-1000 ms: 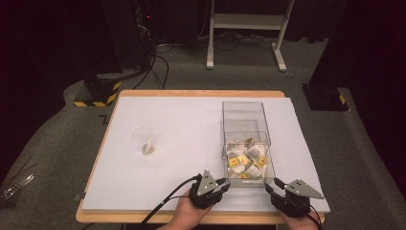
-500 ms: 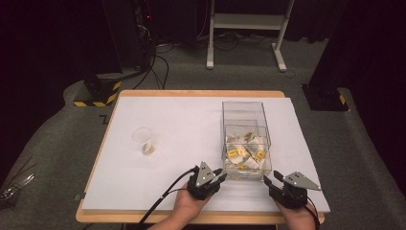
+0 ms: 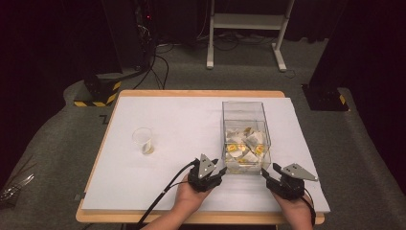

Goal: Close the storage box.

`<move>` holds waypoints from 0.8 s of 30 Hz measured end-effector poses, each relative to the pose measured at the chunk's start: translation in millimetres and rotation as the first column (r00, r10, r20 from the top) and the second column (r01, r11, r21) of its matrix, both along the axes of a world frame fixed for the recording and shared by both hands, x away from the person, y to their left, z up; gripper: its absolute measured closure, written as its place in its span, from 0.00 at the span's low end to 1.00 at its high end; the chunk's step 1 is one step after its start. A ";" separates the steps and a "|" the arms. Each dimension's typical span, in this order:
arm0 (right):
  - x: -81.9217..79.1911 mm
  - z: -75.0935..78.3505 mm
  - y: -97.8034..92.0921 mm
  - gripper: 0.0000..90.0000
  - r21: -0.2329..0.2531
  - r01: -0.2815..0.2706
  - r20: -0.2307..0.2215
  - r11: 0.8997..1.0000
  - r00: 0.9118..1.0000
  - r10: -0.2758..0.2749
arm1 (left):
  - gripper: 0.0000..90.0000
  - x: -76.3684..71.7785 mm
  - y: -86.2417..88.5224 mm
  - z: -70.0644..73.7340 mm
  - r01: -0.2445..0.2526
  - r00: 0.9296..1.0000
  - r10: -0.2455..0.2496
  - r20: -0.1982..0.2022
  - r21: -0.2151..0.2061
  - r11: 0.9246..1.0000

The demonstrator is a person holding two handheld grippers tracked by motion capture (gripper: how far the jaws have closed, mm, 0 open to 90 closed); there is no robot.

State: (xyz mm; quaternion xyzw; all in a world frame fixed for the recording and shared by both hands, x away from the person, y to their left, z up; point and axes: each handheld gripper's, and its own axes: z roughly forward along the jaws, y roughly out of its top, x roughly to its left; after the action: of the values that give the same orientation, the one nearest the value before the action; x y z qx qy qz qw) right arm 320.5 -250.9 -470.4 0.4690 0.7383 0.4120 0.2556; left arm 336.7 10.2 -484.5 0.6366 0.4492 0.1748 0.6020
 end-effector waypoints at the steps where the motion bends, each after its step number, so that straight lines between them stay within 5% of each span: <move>1: 2.0 0.1 -0.3 0.54 -0.004 0.001 0.004 1.000 1.000 -0.001 | 0.59 1.4 0.2 0.3 0.001 1.000 -0.001 0.002 0.012 1.000; 12: 22.1 2.1 0.9 0.52 0.011 0.035 0.009 0.999 0.999 -0.035 | 0.50 23.1 -3.0 2.3 -0.055 0.998 0.054 0.011 0.040 0.998; 24: 45.9 5.3 6.6 0.50 0.033 0.075 0.016 0.997 0.997 -0.076 | 0.46 47.3 -10.0 2.0 -0.102 0.995 0.103 -0.007 0.024 0.994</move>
State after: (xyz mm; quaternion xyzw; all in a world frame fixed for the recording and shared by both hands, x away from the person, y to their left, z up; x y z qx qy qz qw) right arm 366.4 -244.4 -465.2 0.4970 0.7109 0.4181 0.2698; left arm 384.0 0.1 -482.5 0.6205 0.4818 0.2080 0.5827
